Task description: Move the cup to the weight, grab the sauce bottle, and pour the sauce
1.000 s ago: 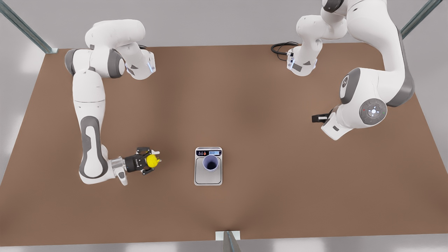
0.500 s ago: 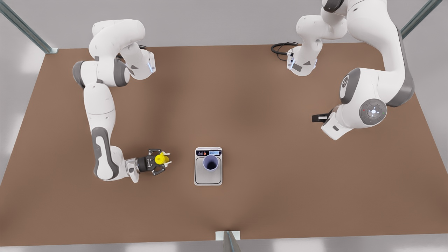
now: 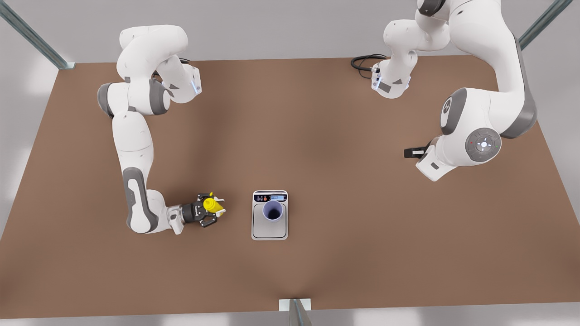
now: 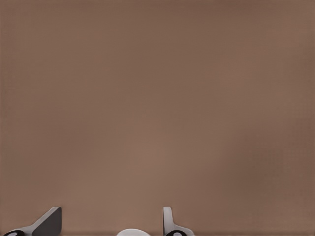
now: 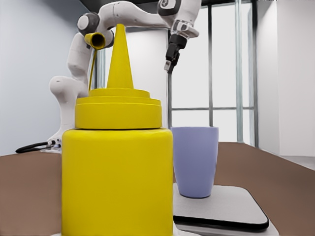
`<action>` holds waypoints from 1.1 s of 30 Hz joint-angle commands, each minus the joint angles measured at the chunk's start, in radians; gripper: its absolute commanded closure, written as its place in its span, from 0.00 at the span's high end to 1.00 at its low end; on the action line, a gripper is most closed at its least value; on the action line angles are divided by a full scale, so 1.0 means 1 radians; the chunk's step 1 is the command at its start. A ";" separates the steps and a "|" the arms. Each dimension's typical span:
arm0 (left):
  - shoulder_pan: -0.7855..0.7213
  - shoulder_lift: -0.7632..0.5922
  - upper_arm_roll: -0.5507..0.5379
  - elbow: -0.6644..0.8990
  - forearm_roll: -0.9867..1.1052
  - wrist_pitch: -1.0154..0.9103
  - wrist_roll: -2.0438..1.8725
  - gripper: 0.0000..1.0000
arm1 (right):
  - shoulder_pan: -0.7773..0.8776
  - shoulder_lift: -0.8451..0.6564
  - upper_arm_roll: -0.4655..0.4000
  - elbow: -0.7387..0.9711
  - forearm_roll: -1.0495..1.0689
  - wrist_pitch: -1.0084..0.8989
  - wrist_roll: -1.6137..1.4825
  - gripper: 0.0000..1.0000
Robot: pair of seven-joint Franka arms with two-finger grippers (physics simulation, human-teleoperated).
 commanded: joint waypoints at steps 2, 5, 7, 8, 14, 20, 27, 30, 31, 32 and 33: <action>0.002 -0.001 0.000 0.000 0.002 -0.001 0.003 1.00 | 0.000 -0.003 -0.001 0.001 -0.004 -0.001 -0.146 1.00; 0.000 0.000 0.000 0.000 0.000 0.001 0.003 1.00 | 0.000 -0.003 0.000 0.001 -0.001 -0.001 -0.148 1.00; -0.001 0.000 0.000 0.000 0.000 -0.001 0.000 1.00 | 0.000 -0.003 0.000 0.001 -0.001 -0.001 -0.146 1.00; -0.001 0.000 0.000 0.000 0.000 -0.001 0.000 1.00 | 0.000 -0.003 0.000 0.002 -0.001 -0.001 -0.146 1.00; -0.003 0.000 -0.002 0.000 0.000 -0.001 0.000 1.00 | 0.000 -0.005 -0.001 0.002 -0.005 -0.003 -0.146 1.00; -0.003 0.000 0.000 0.000 0.002 -0.001 0.000 1.00 | -0.022 -0.014 -0.004 0.001 -0.022 -0.012 -0.146 1.00; -0.003 0.000 0.000 0.000 0.002 -0.001 0.000 1.00 | -0.141 -0.019 -0.017 0.019 -0.139 -0.096 -0.143 1.00; -0.003 0.000 -0.002 0.000 0.000 -0.001 0.000 1.00 | -0.120 -0.039 -0.245 0.138 -0.482 -0.047 0.462 1.00; -0.003 0.000 -0.002 0.000 0.000 -0.001 0.000 1.00 | 0.005 -0.066 -0.459 0.146 -0.613 0.013 0.859 1.00; -0.003 0.000 0.000 0.000 0.000 -0.001 0.000 1.00 | 0.135 -0.075 -0.641 0.111 -0.625 -0.007 1.262 1.00; -0.004 0.000 -0.002 0.000 0.002 -0.001 0.000 1.00 | 0.164 -0.077 -0.696 0.134 -0.628 -0.009 1.491 1.00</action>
